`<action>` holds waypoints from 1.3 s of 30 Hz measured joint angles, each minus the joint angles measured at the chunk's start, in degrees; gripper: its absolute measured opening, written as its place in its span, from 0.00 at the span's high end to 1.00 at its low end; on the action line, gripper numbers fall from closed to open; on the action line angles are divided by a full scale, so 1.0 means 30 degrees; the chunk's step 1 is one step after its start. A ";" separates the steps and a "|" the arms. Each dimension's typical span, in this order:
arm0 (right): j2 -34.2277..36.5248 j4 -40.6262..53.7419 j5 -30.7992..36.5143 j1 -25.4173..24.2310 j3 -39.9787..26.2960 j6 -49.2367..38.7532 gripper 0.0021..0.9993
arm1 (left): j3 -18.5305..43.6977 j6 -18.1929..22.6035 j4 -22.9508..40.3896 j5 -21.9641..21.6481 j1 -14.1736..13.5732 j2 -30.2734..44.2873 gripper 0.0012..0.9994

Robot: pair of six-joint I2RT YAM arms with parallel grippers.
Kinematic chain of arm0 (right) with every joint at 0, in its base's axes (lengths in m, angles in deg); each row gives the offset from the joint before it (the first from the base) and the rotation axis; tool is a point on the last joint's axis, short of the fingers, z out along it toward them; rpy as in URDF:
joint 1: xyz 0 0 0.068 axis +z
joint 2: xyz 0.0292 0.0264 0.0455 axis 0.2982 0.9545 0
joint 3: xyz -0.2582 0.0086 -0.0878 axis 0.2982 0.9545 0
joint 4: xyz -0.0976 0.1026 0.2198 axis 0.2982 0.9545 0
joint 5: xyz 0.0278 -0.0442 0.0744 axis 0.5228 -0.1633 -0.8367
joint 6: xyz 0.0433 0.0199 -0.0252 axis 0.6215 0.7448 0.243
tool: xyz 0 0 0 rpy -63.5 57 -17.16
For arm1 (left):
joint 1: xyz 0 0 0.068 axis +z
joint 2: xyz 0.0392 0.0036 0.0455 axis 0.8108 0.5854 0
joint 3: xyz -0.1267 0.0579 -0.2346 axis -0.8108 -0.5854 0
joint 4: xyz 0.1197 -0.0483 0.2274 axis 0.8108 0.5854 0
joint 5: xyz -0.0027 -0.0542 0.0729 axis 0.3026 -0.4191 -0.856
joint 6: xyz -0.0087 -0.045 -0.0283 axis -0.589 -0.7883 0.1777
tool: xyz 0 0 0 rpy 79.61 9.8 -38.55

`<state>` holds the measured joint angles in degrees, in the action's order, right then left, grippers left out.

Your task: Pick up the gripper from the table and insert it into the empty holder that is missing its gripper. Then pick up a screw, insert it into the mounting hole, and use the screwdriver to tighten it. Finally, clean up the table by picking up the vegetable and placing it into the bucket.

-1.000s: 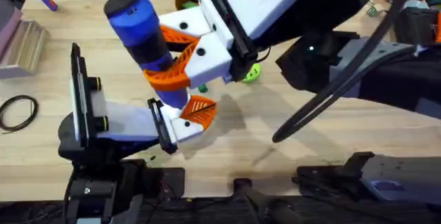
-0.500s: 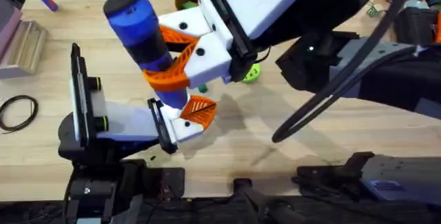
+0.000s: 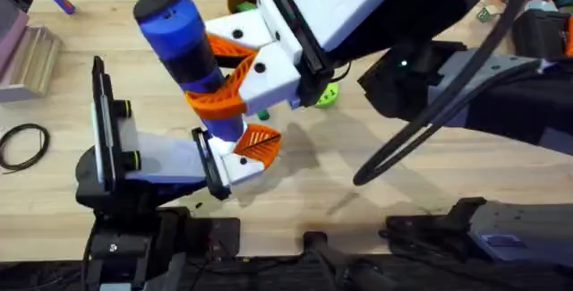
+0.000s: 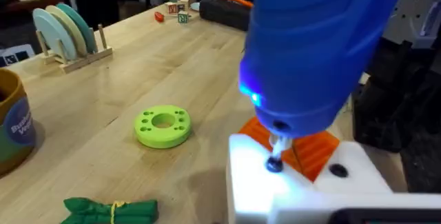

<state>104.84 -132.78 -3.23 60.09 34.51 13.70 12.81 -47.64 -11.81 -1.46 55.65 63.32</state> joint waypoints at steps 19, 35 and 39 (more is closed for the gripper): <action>0.0005 0.0392 0.0495 0.0000 0.0000 0.0219 0.98 | 0.0000 -0.0004 0.0000 0.0000 0.0000 0.0000 0.99; 0.0005 0.0998 0.0583 0.0000 0.0000 0.0189 0.98 | 0.0000 -0.0005 0.0000 -0.0001 -0.0007 0.0000 0.99; 0.0005 0.1005 0.0583 0.0000 0.0000 0.0189 0.98 | 0.0000 -0.0005 0.0000 -0.0003 0.0000 0.0003 0.99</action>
<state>104.85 -129.77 -1.48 60.09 34.51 14.26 12.81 -47.65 -11.81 -1.47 55.65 63.33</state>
